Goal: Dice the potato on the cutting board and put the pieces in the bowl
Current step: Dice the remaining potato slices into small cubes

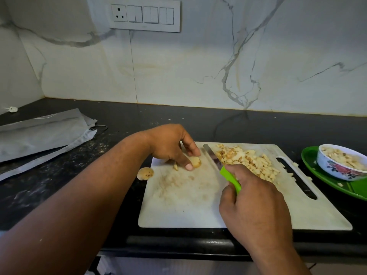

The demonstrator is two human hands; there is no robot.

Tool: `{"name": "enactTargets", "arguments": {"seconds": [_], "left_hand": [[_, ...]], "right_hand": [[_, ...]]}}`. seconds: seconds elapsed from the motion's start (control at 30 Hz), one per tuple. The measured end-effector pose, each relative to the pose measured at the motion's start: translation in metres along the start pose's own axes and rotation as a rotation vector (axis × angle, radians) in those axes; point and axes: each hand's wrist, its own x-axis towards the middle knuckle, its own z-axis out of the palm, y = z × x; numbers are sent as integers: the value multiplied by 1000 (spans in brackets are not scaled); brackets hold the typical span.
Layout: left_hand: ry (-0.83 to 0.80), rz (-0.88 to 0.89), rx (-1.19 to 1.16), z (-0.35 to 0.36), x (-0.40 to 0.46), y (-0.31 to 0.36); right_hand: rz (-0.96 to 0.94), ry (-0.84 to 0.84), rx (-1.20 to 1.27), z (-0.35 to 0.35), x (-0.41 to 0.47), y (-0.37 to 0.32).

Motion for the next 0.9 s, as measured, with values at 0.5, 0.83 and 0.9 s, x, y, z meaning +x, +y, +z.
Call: {"name": "enactTargets", "arguments": {"seconds": [0.5,0.83,0.9], "left_hand": [[129,-96,9,16,18,7],[161,-213,-144,18,22,2],[172,-221,-150,19,20,2]], "right_hand": [[-88,-107,-109,-9,19,-13],[-117,-189,-249,-51,0,-20],[-116,-120,-233,-46,7,-23]]}}
